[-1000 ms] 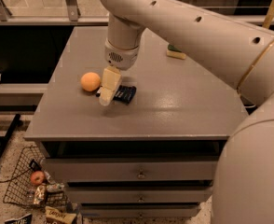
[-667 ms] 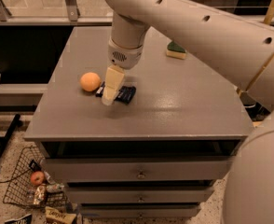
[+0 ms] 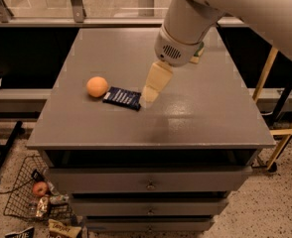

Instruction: Move rxbar blueberry near orange

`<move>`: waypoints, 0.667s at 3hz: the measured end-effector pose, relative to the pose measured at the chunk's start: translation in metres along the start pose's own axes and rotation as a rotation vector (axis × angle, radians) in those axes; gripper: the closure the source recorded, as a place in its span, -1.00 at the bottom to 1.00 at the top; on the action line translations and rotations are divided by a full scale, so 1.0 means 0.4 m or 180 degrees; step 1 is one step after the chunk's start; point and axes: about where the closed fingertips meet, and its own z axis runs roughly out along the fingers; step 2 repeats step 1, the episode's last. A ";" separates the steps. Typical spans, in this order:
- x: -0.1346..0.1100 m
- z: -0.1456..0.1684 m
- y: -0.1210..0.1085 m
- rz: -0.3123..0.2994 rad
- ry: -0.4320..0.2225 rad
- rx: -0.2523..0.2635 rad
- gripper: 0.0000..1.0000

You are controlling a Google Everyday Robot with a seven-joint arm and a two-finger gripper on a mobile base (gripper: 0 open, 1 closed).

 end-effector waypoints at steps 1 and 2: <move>0.003 0.001 -0.001 0.0009 0.0005 0.0000 -1.00; 0.003 0.001 -0.001 0.0009 0.0005 0.0000 -1.00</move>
Offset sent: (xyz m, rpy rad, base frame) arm 0.0000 0.0000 0.0000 0.0000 0.0000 0.0000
